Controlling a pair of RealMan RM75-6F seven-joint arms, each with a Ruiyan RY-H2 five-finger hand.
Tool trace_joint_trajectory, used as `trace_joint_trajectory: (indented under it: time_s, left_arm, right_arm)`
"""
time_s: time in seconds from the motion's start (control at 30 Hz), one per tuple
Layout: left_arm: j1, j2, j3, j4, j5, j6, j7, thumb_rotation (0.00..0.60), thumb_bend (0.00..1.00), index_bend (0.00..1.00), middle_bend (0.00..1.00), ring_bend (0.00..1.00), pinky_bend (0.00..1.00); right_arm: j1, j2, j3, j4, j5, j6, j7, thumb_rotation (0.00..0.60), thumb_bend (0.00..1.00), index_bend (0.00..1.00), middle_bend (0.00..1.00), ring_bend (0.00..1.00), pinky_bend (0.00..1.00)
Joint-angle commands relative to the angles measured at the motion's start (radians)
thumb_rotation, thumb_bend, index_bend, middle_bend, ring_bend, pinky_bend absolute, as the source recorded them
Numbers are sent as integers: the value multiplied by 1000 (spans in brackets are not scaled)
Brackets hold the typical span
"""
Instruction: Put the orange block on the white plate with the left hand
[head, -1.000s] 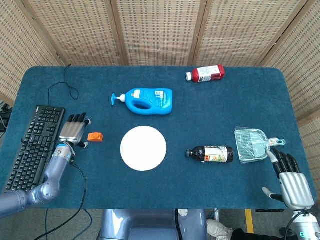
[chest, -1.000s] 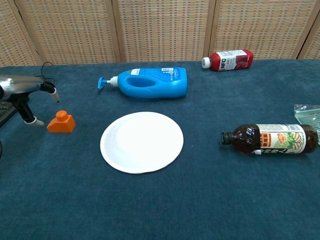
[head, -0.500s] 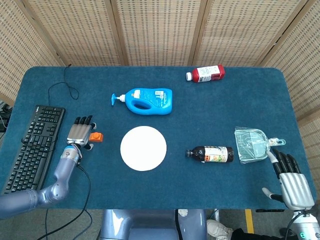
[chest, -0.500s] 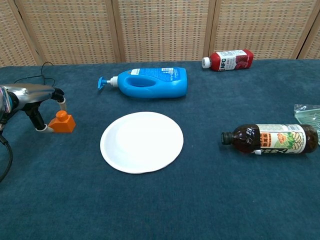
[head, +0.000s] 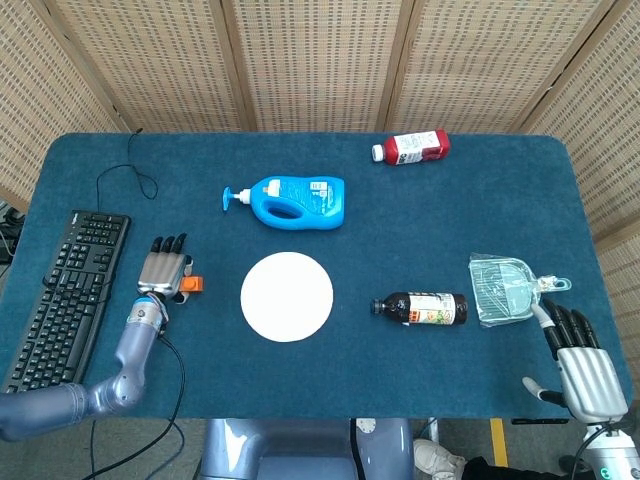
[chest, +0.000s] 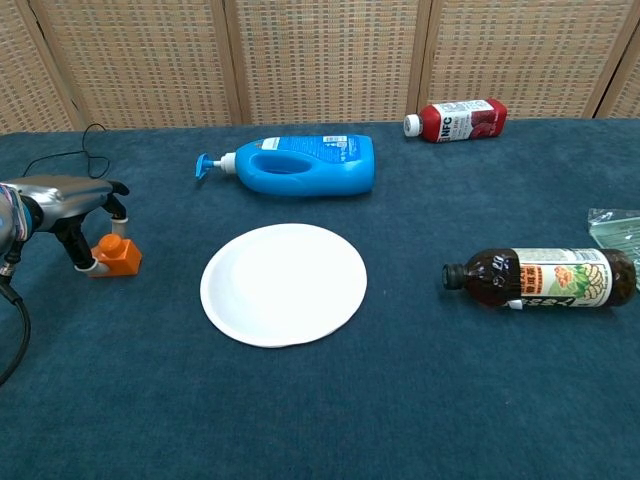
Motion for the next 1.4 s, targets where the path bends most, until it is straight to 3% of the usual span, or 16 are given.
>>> trace_joint_trajectory:
  time_s: [0.03,0.43,0.7,1.07,1.4]
  left_arm:
    - [5,9,-7,-19,16,16,-13,600,387,559,0,0,0]
    - [-11,68,-38,-178,85,94,7,600,387,559,0,0,0]
    - [-74,38,-78,-268,16,127,100,600,388,557,0,0,0]
    - [-216,-85,-149,-239,-159,158,261,600,387,555,0,0,0]
    - [-322,-221,-172,-150,-246,175,354,600,388,556,0,0,0]
  right_arm:
    - [0,1,0,0,-1,1,3,600,0,0,0,0,0]
    - [-4,9,1,-3,-6,12,18,600,0,0,0,0,0]
    - [-6,18,0,-7,-5,15,40,600,0,0,0,0,0]
    - [1,31,-2,-5,-8,-1,82,600,0,0,0,0,0]
    - [3,48,-2,0,-8,-3,135,600,0,0,0,0,0]
